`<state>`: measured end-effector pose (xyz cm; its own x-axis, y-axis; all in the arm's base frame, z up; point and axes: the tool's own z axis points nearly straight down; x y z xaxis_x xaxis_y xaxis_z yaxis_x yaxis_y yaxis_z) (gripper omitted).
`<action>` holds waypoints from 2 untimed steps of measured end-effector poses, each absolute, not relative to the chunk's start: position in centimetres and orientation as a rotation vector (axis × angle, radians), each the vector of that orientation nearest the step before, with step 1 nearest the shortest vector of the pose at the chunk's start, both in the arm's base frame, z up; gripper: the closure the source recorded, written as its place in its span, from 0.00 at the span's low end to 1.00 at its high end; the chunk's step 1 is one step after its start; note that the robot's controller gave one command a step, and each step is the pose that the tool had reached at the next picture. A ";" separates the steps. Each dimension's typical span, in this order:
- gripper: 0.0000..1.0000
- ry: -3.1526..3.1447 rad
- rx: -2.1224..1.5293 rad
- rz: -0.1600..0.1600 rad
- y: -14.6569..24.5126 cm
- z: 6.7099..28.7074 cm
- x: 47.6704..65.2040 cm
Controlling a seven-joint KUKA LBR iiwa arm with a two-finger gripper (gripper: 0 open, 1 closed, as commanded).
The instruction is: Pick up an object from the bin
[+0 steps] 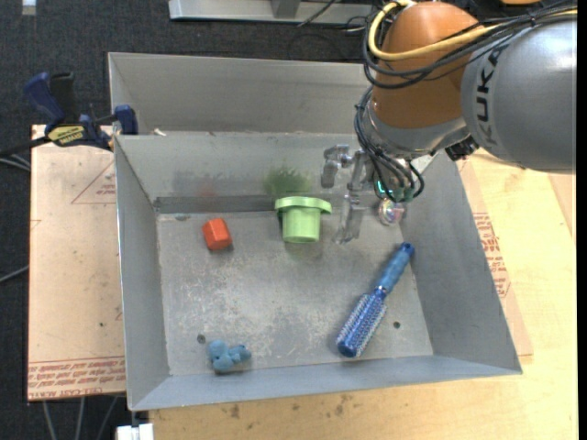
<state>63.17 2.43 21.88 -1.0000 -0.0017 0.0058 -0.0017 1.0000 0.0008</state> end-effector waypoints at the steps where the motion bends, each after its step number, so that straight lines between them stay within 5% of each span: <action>1: 0.00 -3.135 -0.080 -0.002 4.8 8.9 65.2; 2: 1.00 -3.148 -0.082 -0.004 4.8 9.8 65.6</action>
Offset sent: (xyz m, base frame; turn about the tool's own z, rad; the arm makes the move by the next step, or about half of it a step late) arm 0.0219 0.0226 -0.1240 0.0558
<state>65.58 4.80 9.79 -0.9986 0.0522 -0.0070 0.0522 0.9986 0.0025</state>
